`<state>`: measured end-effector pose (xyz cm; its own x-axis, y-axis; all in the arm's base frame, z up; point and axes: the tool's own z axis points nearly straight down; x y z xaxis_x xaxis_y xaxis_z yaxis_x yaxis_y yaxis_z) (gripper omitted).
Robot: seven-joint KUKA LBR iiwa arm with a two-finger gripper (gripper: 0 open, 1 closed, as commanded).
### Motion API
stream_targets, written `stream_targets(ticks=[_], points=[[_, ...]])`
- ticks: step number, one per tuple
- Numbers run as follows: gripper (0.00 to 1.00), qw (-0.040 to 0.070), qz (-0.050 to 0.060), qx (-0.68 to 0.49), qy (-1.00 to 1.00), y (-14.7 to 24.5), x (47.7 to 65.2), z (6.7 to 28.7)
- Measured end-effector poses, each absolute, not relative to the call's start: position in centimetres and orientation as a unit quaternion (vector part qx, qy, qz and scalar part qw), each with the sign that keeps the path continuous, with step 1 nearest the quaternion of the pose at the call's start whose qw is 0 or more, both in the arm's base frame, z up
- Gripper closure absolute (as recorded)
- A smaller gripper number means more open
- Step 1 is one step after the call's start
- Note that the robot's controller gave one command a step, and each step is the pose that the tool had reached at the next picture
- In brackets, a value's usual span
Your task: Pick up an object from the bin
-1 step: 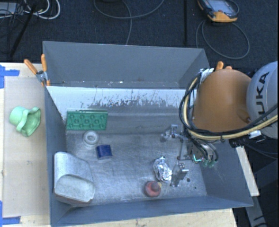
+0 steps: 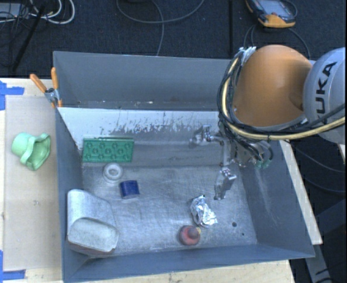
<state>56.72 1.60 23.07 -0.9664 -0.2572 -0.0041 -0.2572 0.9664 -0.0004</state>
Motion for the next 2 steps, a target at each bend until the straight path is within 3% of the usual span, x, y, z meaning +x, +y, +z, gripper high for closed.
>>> stream_targets(ticks=[1,2], points=[[0.00,-0.006,0.001,-0.187,0.982,-1.63,50.41,10.73],[1.00,-0.001,0.001,-0.187,0.982,-1.56,50.75,11.18]])
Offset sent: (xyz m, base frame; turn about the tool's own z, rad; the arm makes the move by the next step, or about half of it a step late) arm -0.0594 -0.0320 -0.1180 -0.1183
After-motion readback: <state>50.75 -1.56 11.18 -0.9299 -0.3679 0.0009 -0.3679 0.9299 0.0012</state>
